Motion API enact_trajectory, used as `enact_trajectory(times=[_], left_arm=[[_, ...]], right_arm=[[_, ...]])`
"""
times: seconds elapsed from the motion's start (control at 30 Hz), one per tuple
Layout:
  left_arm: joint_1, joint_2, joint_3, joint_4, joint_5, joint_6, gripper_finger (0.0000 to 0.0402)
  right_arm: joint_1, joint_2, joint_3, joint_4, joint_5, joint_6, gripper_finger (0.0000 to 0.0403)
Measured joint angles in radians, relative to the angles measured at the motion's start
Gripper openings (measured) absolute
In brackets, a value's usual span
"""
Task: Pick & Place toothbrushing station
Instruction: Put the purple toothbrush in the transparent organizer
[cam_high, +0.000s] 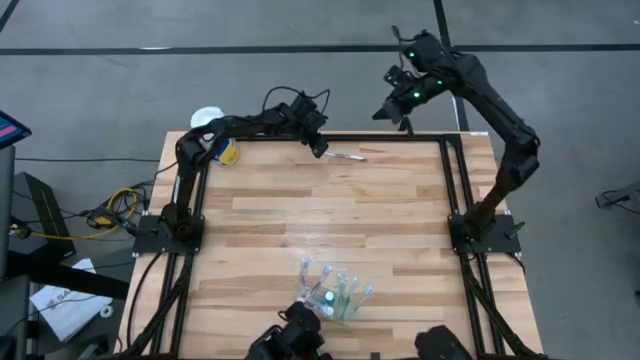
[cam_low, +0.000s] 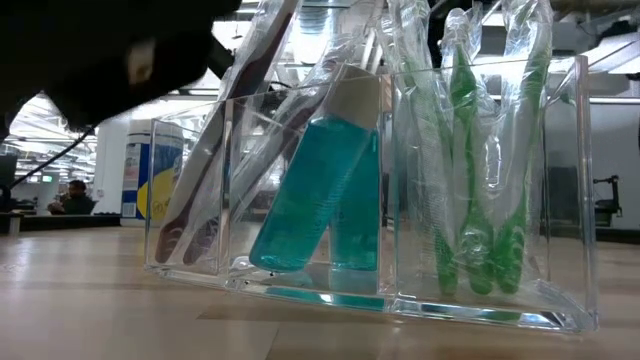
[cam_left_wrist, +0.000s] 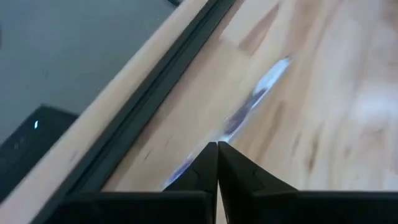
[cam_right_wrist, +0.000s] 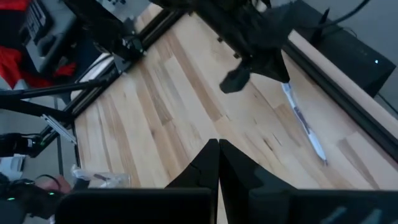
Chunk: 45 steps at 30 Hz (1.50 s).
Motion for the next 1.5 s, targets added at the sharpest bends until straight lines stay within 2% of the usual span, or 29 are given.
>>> enact_trajectory(times=[0.43, 0.5, 0.6, 0.93, 1.03, 1.2, 1.37, 1.5], left_arm=[[-0.020, 0.032, 0.001, -0.039, -0.064, -0.002, 0.0000], [-0.023, 0.039, 0.001, -0.081, -0.112, -0.003, 0.0000], [-0.030, 0.071, 0.005, -0.127, -0.134, 0.009, 0.0000], [-0.078, 0.046, 0.006, -0.323, -0.188, 0.066, 0.0000], [-0.066, 0.001, -0.005, -0.369, -0.139, 0.065, 0.0000], [-0.043, -0.167, 0.010, -0.114, -0.122, 0.060, 0.0000], [-0.029, -0.121, 0.001, -0.137, -0.106, 0.030, 0.0000], [-0.039, -0.083, 0.009, -0.077, -0.044, -0.027, 0.0000]], right_arm=[[-0.002, -0.050, 0.000, -0.006, -0.003, 0.002, 0.0000], [-0.002, -0.050, 0.000, -0.006, -0.003, 0.000, 0.0000], [-0.002, -0.050, 0.000, -0.007, -0.007, -0.010, 0.0000], [-0.009, -0.050, 0.000, -0.014, -0.032, -0.024, 0.0000], [-0.010, -0.050, 0.000, -0.008, -0.034, -0.020, 0.0000], [-0.010, -0.049, 0.000, 0.015, -0.051, -0.014, 0.0000], [-0.008, -0.049, 0.000, 0.054, -0.056, 0.010, 0.0000], [-0.008, -0.046, 0.000, 0.050, -0.054, 0.016, 0.0000]])
